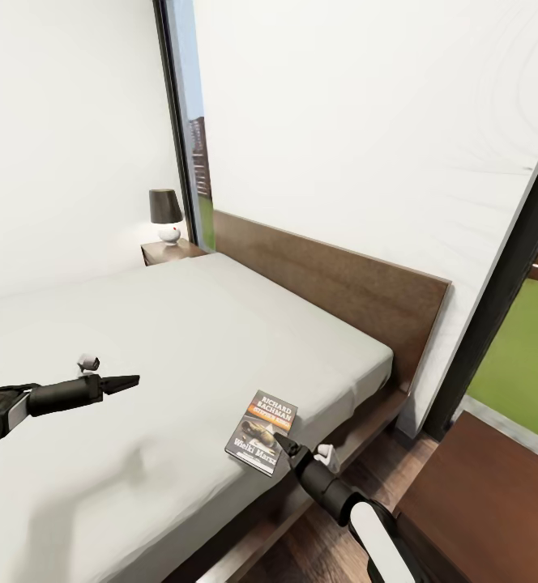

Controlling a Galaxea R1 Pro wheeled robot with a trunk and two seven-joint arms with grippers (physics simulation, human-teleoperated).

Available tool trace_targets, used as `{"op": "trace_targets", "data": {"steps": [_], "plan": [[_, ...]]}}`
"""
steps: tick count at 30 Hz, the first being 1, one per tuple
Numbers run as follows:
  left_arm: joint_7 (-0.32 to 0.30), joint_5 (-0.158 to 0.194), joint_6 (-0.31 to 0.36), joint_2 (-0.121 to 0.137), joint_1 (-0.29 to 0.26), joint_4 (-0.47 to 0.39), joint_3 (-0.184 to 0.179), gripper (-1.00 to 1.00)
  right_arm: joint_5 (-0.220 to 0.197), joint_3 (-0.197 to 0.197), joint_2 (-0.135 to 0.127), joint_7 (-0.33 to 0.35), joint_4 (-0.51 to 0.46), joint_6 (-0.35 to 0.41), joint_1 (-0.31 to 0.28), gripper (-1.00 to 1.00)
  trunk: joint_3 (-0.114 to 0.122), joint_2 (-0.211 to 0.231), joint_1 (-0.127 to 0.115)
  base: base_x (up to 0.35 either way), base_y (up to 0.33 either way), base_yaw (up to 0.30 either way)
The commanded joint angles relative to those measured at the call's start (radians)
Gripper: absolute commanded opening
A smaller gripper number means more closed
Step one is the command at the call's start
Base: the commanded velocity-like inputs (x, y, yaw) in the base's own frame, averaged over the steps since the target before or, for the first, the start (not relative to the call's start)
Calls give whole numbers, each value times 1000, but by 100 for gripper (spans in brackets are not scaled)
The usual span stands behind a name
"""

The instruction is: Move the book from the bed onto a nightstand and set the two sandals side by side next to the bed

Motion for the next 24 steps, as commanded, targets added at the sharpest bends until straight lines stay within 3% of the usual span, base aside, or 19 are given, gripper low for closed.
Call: {"op": "trace_targets", "data": {"steps": [1,24], "plan": [[-5,-10,11,0,-1,-1,8,100,-6,-1,0,1,0,4,0,100,-1,0,0,0,0,0],[-4,-10,9,0,-1,-1,8,100,-5,0,0,-2,1,4,0,100,-1,0,0,0,0,0]]}}
